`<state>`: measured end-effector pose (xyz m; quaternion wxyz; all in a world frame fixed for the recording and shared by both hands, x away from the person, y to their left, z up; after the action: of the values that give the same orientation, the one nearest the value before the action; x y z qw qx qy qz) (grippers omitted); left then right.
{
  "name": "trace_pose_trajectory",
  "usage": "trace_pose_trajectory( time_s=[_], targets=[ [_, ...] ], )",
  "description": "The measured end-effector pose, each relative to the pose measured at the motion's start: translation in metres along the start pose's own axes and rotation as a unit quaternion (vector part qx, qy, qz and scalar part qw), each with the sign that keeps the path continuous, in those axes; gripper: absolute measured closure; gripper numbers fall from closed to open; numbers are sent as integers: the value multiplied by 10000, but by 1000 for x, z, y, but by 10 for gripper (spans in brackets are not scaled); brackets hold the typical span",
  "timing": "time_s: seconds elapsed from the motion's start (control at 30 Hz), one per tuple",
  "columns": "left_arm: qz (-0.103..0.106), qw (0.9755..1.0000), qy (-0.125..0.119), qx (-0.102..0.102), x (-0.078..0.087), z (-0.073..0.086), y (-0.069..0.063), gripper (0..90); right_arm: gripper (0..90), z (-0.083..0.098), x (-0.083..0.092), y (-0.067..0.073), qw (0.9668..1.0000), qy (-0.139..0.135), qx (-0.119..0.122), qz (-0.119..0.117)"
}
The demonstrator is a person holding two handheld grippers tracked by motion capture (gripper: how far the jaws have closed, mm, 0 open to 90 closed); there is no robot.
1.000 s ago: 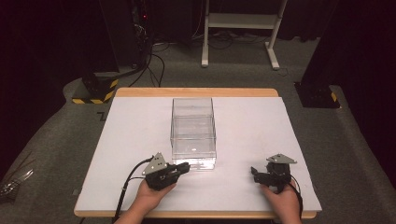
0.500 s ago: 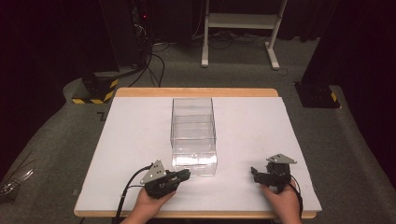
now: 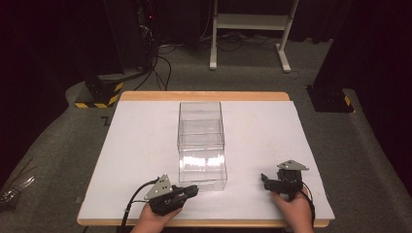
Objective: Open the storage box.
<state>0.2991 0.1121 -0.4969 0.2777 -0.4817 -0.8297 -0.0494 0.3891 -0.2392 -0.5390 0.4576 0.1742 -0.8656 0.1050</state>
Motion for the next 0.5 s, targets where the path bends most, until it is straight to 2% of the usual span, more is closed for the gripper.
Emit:
trace_pose_trajectory(
  time_s=[0.5],
  targets=[
    [54, 10000, -5, 34, 7, 7, -6, 822, 131, 0, 0, 0, 10000, 0, -3, 3]
  ],
)
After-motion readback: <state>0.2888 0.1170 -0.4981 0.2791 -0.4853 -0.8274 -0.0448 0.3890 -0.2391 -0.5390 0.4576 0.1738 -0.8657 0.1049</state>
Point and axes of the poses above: each handheld gripper's, and its own axes: x roughly backward along the jaws, z roughly out of its underside, y roughly to its left, the point moved 5 cm from there along -x, roughly forward along the jaws, and after that the axes turned 11 degrees about y, right-handed, at the moved point
